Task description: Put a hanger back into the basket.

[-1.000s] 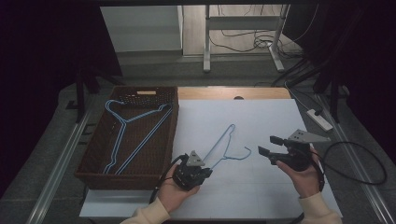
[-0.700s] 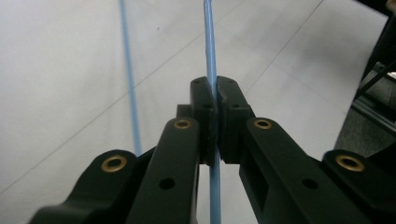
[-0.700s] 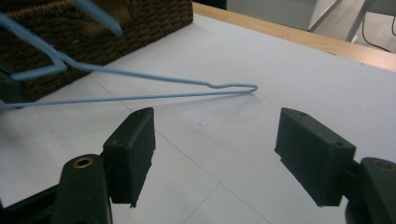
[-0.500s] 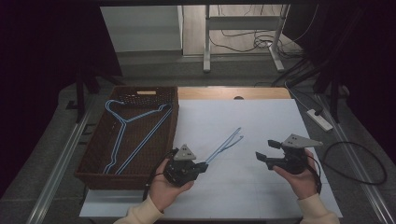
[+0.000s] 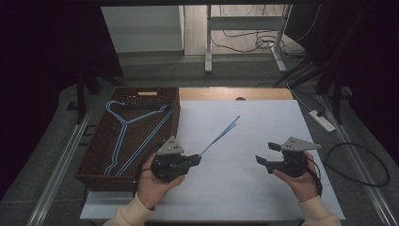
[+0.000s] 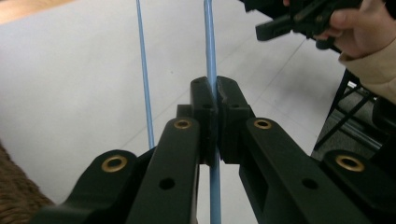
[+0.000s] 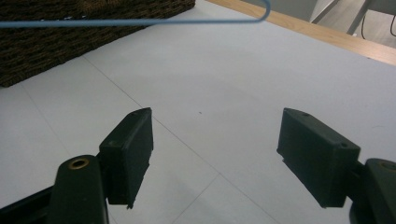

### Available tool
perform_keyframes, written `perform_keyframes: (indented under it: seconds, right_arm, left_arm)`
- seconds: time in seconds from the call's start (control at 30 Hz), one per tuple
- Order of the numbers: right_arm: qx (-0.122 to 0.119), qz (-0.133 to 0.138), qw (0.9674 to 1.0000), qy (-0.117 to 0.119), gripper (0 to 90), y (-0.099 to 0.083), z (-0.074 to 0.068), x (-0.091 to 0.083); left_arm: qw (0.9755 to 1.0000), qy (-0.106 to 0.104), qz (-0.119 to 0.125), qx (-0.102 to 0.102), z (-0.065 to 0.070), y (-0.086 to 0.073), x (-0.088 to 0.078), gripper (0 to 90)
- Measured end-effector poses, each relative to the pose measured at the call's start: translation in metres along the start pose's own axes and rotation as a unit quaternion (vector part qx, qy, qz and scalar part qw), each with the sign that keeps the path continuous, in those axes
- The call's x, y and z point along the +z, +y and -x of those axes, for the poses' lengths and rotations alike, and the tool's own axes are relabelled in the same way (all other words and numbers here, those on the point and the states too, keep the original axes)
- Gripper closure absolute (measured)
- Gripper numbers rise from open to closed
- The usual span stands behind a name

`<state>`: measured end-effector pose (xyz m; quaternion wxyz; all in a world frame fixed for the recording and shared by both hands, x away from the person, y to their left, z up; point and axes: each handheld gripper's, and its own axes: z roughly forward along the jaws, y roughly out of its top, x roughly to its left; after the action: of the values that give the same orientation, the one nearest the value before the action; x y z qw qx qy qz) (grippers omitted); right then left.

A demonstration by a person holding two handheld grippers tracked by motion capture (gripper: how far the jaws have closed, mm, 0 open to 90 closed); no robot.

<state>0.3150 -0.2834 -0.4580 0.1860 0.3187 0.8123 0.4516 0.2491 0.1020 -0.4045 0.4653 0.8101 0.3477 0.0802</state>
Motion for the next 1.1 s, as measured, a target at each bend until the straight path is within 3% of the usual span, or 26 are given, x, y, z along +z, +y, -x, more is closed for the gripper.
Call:
perform_keyframes:
  seconds: [0.27, 0.53, 0.93, 1.1]
  right_arm:
    - [0.009, 0.001, 1.0, -0.001, 26.2, -0.003, 0.001, 0.0]
    - [0.005, -0.005, 1.0, -0.002, 25.8, -0.004, 0.0, 0.002]
    - [0.002, -0.012, 0.9999, -0.006, 25.2, -0.005, 0.0, 0.004]
    - [0.001, -0.014, 0.9999, -0.007, 25.1, -0.005, -0.001, 0.004]
  left_arm:
    - [0.9994, 0.008, 0.033, 0.003, -0.013, 0.012, -0.024, 87.0]
    - [0.9968, 0.013, 0.078, -0.007, -0.035, 0.021, -0.049, 87.0]
    - [0.9946, 0.039, 0.093, -0.025, -0.067, 0.018, -0.072, 87.0]
    - [0.9931, 0.057, 0.096, -0.035, -0.088, 0.011, -0.082, 87.0]
